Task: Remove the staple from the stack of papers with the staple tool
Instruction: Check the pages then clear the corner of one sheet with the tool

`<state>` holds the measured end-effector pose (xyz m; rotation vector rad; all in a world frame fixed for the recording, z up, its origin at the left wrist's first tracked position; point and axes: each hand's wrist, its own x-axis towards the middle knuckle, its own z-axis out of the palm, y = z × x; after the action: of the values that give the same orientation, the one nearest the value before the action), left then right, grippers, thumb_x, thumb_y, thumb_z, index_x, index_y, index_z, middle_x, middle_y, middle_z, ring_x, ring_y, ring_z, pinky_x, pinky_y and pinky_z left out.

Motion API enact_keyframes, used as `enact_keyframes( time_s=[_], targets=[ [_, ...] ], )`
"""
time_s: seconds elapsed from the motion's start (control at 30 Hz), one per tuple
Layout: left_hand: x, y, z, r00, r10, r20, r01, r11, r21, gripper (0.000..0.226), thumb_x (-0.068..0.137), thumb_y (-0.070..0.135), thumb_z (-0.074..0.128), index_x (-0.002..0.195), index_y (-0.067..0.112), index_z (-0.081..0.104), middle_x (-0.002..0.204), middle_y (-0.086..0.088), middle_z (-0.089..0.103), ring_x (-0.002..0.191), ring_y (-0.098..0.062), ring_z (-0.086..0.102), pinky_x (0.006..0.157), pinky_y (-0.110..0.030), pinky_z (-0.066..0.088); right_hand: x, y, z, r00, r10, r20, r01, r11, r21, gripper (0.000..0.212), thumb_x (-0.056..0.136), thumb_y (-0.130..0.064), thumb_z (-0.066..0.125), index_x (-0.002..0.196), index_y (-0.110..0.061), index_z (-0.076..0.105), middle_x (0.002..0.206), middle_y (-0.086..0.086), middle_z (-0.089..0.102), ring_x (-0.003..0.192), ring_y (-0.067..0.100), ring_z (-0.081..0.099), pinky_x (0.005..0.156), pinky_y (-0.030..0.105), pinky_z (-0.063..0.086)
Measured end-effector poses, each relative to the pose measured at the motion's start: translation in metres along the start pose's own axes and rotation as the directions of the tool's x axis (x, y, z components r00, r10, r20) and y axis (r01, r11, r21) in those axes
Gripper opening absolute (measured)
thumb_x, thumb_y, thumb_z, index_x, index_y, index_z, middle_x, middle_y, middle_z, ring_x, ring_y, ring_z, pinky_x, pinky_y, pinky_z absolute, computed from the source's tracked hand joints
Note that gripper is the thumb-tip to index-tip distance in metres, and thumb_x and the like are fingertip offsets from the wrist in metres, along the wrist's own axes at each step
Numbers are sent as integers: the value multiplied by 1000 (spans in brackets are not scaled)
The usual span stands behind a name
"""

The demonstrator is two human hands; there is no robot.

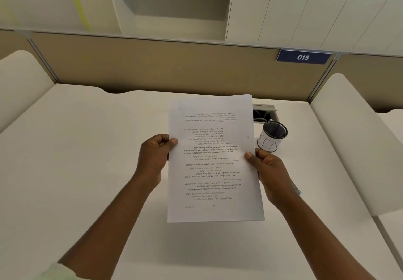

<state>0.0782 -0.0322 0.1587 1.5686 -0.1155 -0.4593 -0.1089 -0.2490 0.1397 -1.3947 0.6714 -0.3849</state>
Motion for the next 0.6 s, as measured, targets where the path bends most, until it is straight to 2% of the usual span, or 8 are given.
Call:
enact_keyframes(
  time_s=[0.27,0.5,0.6],
  targets=[
    [-3,-1,-4,1000,20,5,-20,1000,-15,6,91,10,70,85,10,70,90,-11,78,81,-25,68,94,-54,55,-5,-2,2,1000,14,8,-14,1000,-1,15,99,-22,64,107,-22,77,106,5,81,97,30,78,93,50,61],
    [-6,-1,-5,999,37,7,-38,999,4,7,91,13,70,86,8,70,93,-15,78,80,-25,67,92,-53,56,-6,-1,1,1000,-5,2,5,999,-32,15,100,-23,63,108,-22,75,105,2,81,95,26,78,88,46,62],
    [-6,-3,-5,998,66,-2,-66,997,25,4,92,13,69,90,9,71,91,-10,79,79,-22,69,83,-48,58,-6,0,2,1000,-24,5,24,998,-53,14,101,-24,62,108,-24,74,103,-1,82,93,24,78,83,41,63]
  ],
)
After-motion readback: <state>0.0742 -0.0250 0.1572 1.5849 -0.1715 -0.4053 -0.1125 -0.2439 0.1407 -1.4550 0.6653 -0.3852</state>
